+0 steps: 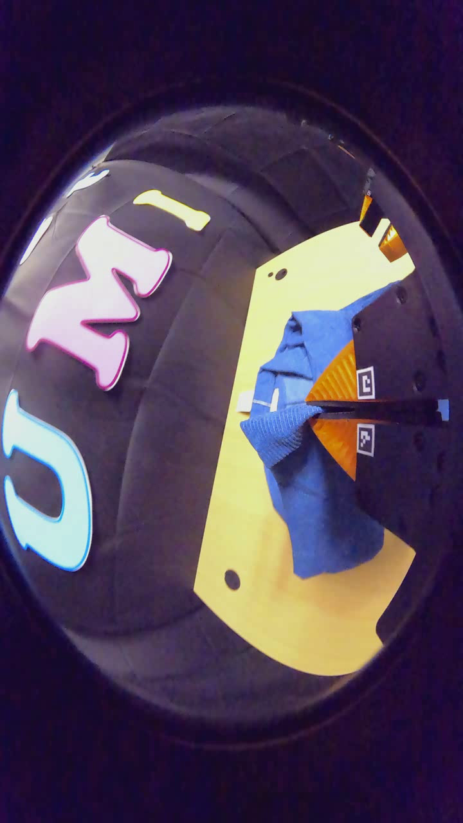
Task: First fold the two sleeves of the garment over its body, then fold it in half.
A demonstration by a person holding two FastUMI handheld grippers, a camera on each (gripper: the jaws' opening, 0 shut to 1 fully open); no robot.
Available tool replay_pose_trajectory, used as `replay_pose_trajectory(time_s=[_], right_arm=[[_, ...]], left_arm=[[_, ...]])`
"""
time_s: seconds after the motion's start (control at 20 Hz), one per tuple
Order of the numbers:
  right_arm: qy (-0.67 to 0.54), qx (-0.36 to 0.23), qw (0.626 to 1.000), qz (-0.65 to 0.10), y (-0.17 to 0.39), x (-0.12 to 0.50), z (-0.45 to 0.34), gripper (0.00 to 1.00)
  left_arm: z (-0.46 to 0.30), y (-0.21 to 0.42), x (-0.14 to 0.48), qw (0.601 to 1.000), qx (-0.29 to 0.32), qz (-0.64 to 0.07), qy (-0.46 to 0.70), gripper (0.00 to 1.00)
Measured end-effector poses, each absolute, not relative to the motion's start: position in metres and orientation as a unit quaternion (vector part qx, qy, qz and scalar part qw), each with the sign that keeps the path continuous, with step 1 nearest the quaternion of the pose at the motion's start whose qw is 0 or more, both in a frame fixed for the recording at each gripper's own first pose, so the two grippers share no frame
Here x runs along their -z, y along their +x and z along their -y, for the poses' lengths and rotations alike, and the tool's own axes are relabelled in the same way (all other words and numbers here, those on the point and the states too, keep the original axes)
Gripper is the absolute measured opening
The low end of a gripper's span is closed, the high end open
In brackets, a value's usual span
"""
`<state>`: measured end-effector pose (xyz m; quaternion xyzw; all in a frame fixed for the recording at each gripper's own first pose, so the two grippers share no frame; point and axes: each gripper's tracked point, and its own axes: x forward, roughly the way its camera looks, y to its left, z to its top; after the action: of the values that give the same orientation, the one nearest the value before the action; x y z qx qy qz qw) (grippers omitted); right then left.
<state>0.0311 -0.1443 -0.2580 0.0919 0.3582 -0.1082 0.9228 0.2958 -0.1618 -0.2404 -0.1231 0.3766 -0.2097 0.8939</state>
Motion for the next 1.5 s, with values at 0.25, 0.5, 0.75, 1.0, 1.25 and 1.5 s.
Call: replay_pose_trajectory(time_s=[0.25, 0.5, 0.75, 1.0, 1.25, 1.5], right_arm=[[0.109, 0.146, 0.913, -0.365, -0.007, 0.262, 0.173, 0.98], [0.113, 0.16, 0.906, -0.375, -0.028, 0.267, 0.179, 0.98], [0.101, 0.158, 0.909, -0.372, -0.034, 0.265, 0.174, 0.98], [0.081, 0.157, 0.911, -0.373, -0.074, 0.256, 0.148, 0.98], [0.081, 0.163, 0.883, -0.433, -0.142, 0.278, 0.121, 0.98], [0.053, 0.176, 0.846, -0.5, -0.208, 0.319, 0.113, 0.98]], left_arm=[[0.246, 0.307, 0.291, 0.859, 0.278, -0.422, -0.089, 0.06], [0.275, 0.29, 0.3, 0.859, 0.302, -0.397, -0.115, 0.84], [0.197, 0.261, 0.194, 0.919, 0.315, -0.183, -0.15, 0.85], [0.072, 0.19, 0.102, 0.947, 0.249, -0.049, -0.198, 0.82], [-0.031, 0.114, 0.191, 0.956, 0.18, -0.186, -0.141, 0.82], [-0.074, 0.011, 0.313, 0.897, 0.151, -0.405, -0.094, 0.83]])
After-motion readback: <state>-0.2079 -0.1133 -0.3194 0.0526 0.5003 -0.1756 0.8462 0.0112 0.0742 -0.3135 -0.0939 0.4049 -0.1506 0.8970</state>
